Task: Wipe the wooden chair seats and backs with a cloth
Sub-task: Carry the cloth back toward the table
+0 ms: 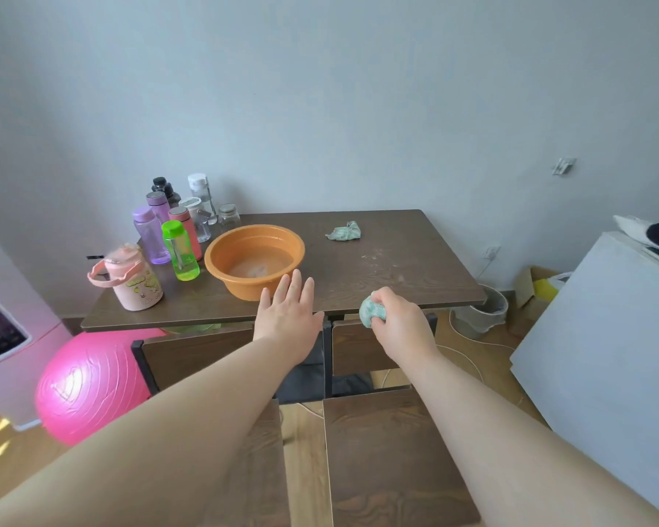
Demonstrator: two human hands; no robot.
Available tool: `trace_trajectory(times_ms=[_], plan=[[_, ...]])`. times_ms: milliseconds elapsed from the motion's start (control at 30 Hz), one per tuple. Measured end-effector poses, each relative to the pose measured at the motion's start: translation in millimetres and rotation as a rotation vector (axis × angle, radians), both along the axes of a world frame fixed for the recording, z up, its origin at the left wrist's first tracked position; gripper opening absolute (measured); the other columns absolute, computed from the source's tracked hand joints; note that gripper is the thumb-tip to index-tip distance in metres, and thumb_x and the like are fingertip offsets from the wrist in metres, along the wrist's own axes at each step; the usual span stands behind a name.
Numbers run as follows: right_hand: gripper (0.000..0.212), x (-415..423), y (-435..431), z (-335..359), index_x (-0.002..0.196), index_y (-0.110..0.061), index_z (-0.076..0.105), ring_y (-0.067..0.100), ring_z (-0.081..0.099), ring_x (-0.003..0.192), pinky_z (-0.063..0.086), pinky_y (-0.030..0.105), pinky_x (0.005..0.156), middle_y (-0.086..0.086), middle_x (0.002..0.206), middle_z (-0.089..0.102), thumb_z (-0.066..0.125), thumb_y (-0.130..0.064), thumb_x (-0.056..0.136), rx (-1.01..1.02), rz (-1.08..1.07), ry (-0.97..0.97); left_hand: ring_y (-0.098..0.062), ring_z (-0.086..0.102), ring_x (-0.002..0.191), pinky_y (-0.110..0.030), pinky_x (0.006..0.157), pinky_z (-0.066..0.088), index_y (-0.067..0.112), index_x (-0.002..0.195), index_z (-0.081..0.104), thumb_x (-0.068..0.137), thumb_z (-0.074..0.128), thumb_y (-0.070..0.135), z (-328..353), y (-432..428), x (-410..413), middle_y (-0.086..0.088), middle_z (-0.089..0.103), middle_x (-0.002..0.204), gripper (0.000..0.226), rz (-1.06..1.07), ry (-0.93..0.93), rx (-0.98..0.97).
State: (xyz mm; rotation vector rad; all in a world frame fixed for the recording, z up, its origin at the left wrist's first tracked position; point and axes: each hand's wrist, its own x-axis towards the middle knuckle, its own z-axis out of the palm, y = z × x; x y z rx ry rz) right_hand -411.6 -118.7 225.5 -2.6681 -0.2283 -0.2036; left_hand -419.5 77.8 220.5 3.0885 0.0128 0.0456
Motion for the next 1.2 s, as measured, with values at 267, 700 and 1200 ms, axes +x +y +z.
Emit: trace_trajectory(times_ms=[267, 700, 1200], plan=[[0.035, 80.7, 13.5, -3.7, 0.126, -0.023, 0.048, 0.018, 0.062, 0.104, 0.054, 0.028, 0.087, 0.002, 0.122, 0.061, 0.062, -0.020, 0.094, -0.021, -0.031, 0.012, -0.025, -0.011, 0.152, -0.050, 0.122, 0.001, 0.022, 0.158, -0.003, 0.105, 0.023, 0.046, -8.9, 6.1, 90.2, -0.005, -0.011, 0.166, 0.064, -0.039, 0.014, -0.063], [0.037, 192.0, 4.4, -41.9, 0.127, -0.026, 0.046, 0.015, 0.062, 0.100, 0.057, 0.028, 0.086, 0.000, 0.119, 0.062, 0.062, -0.021, 0.095, 0.019, -0.139, 0.110, -0.025, -0.009, 0.153, -0.049, 0.124, 0.006, 0.023, 0.158, -0.004, 0.105, 0.025, 0.047, -52.9, -1.2, 220.8, -0.003, -0.009, 0.166, 0.065, -0.098, 0.171, -0.143], [0.025, 375.9, -22.9, -150.0, 0.113, -0.015, 0.052, 0.021, 0.048, 0.087, 0.033, 0.030, 0.067, 0.003, 0.104, 0.060, 0.050, -0.005, 0.091, -0.031, 0.066, 0.270, -0.021, -0.007, 0.153, -0.046, 0.124, 0.007, 0.021, 0.158, -0.002, 0.106, 0.026, 0.045, -140.9, -32.8, 315.7, -0.003, -0.008, 0.166, 0.064, 0.042, 0.293, -0.099]])
